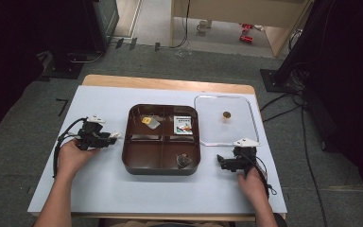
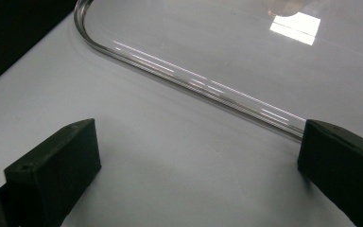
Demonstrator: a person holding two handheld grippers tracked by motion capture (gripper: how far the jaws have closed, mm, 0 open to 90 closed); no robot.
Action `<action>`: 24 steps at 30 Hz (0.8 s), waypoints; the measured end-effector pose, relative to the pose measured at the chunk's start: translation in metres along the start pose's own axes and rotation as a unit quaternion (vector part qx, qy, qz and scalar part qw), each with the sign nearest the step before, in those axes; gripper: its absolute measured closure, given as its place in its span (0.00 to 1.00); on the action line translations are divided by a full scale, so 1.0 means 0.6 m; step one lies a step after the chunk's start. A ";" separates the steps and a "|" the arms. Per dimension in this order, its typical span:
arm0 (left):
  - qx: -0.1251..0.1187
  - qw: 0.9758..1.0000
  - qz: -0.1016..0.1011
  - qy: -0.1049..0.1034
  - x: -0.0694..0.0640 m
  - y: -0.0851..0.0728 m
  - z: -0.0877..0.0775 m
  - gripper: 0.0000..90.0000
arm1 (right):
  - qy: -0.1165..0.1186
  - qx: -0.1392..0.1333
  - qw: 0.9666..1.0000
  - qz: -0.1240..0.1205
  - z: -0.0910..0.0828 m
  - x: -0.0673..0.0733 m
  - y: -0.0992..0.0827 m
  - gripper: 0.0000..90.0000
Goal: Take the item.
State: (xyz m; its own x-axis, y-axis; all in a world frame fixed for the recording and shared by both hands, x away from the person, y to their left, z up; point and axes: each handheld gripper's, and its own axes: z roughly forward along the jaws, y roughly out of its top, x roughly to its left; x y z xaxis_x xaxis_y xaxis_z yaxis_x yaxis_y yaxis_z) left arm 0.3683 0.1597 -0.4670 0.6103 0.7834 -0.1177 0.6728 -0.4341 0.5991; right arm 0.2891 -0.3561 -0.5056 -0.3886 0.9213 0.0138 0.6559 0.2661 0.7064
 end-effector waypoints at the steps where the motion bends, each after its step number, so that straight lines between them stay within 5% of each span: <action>1: -0.003 1.000 0.001 0.000 0.000 0.000 -0.002 0.65 | 0.001 0.000 1.000 0.001 0.000 0.000 0.000 0.00; 24: -0.052 0.999 -0.007 0.015 -0.020 -0.026 -0.072 0.53 | 0.004 0.004 1.000 0.004 0.001 -0.002 0.001 0.00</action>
State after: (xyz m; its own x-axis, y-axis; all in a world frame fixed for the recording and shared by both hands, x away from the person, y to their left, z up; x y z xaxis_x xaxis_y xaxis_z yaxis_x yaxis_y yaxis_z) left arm 0.3324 0.1763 -0.4408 0.5880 0.8022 -0.1037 0.6327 -0.3762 0.6769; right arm 0.2902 -0.3570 -0.5056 -0.3889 0.9209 0.0257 0.6638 0.2607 0.7010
